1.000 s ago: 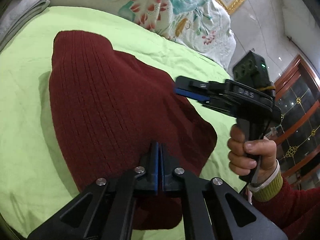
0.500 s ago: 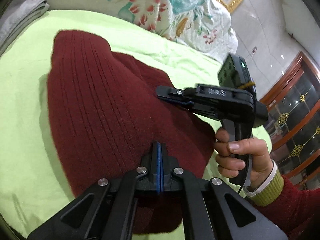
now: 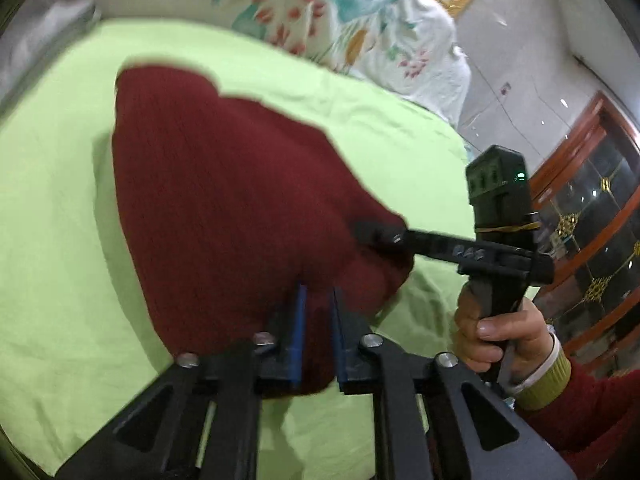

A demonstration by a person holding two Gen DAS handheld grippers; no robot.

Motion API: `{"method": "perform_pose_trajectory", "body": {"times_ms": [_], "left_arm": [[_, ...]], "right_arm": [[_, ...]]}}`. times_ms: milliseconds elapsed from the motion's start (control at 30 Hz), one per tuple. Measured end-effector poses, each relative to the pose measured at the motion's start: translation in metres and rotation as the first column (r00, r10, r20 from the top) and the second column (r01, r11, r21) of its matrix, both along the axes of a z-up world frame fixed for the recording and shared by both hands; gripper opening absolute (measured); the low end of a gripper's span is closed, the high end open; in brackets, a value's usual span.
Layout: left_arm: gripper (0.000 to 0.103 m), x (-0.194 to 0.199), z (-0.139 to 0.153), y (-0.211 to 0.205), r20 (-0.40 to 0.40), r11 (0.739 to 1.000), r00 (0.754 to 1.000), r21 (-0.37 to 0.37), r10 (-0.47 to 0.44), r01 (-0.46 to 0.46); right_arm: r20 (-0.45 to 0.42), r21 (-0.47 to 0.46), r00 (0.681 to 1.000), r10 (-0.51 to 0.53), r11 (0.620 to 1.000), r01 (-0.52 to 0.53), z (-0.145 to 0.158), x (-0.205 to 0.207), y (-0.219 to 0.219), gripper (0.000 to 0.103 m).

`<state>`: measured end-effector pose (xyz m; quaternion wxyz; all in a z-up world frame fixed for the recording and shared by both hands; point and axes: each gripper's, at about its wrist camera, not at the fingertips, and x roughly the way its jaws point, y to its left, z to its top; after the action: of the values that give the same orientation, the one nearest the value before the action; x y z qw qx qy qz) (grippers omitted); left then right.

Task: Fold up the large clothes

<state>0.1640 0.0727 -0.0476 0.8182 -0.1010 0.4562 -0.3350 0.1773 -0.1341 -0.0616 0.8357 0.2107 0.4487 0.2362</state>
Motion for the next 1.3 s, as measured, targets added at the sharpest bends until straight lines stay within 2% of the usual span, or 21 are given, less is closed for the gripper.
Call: {"method": "perform_pose_trajectory", "body": {"times_ms": [100, 233, 333, 400, 467, 500, 567, 633, 733, 800, 867, 933, 1000, 1100, 1200, 1300], "left_arm": [[0.001, 0.008, -0.013, 0.010, -0.061, 0.997, 0.998, -0.077, 0.015, -0.019], [0.001, 0.002, -0.005, 0.001, -0.010, 1.000, 1.000, 0.011, 0.022, -0.021], [0.001, -0.003, 0.016, -0.001, 0.025, 0.999, 0.999, 0.024, 0.030, -0.031], [0.010, -0.011, 0.034, 0.002, 0.071, 0.999, 0.997, 0.013, 0.032, -0.033], [0.024, -0.010, 0.049, 0.005, 0.112, 0.999, 0.993, -0.007, 0.045, -0.045], [0.024, -0.006, 0.053, 0.007, 0.122, 0.998, 0.991, -0.020, 0.055, -0.053], [0.024, 0.002, 0.054, 0.009, 0.120, 0.997, 0.990, -0.023, 0.072, -0.069], [0.022, 0.012, 0.043, 0.007, 0.083, 0.997, 0.994, -0.010, 0.077, -0.076], [0.018, 0.015, 0.030, 0.008, 0.064, 0.998, 0.996, -0.011, 0.069, -0.069], [0.015, 0.019, 0.027, 0.007, 0.053, 0.997, 0.996, -0.025, 0.068, -0.067], [0.011, 0.024, 0.024, 0.006, 0.040, 0.997, 0.997, -0.027, 0.071, -0.070], [0.011, 0.026, 0.025, 0.005, 0.042, 0.997, 0.997, -0.021, 0.071, -0.070], [0.011, 0.026, 0.029, 0.007, 0.044, 0.996, 0.996, -0.024, 0.083, -0.082], [0.014, 0.012, 0.040, 0.016, 0.065, 0.994, 0.993, -0.050, 0.096, -0.092], [0.015, -0.008, 0.047, 0.016, 0.096, 0.996, 0.995, -0.083, 0.039, -0.031], [0.017, -0.020, 0.041, 0.001, 0.109, 0.999, 0.994, -0.035, -0.022, 0.026]], "right_arm": [[0.012, -0.004, 1.000, 0.003, 1.000, -0.003, -0.003, 0.000, 0.000, 0.014], [-0.006, -0.008, 1.000, 0.004, 1.000, -0.004, 0.006, -0.001, 0.003, 0.015], [0.027, 0.030, 1.000, -0.014, 0.999, 0.013, 0.027, 0.004, -0.003, 0.018], [0.041, 0.027, 0.998, -0.048, 0.999, 0.047, 0.039, 0.017, -0.010, 0.019], [0.046, 0.012, 0.996, -0.080, 0.997, 0.080, 0.046, 0.038, -0.015, 0.020], [0.042, 0.025, 0.995, -0.086, 0.996, 0.085, 0.047, 0.050, -0.015, 0.020], [0.016, 0.056, 0.997, -0.074, 0.996, 0.073, 0.044, 0.075, -0.012, 0.020], [0.009, 0.030, 0.997, -0.077, 0.997, 0.077, 0.040, 0.088, -0.005, 0.020], [-0.056, -0.015, 0.992, -0.109, 0.994, 0.108, 0.014, 0.111, -0.001, 0.020], [-0.066, -0.029, 0.987, -0.145, 0.989, 0.143, -0.002, 0.116, -0.007, 0.017], [-0.065, 0.043, 0.982, -0.175, 0.983, 0.178, -0.013, 0.115, -0.019, 0.016], [-0.061, 0.041, 0.981, -0.183, 0.982, 0.186, -0.009, 0.112, -0.021, 0.017], [-0.041, 0.037, 0.983, -0.180, 0.983, 0.182, 0.002, 0.102, -0.021, 0.020], [0.010, 0.088, 0.988, -0.152, 0.985, 0.151, 0.028, 0.071, -0.021, 0.020], [0.056, 0.104, 0.994, -0.097, 0.990, 0.091, 0.042, 0.037, -0.015, 0.027], [0.062, 0.118, 0.997, -0.034, 0.993, 0.027, 0.038, 0.005, -0.005, 0.031]]}}
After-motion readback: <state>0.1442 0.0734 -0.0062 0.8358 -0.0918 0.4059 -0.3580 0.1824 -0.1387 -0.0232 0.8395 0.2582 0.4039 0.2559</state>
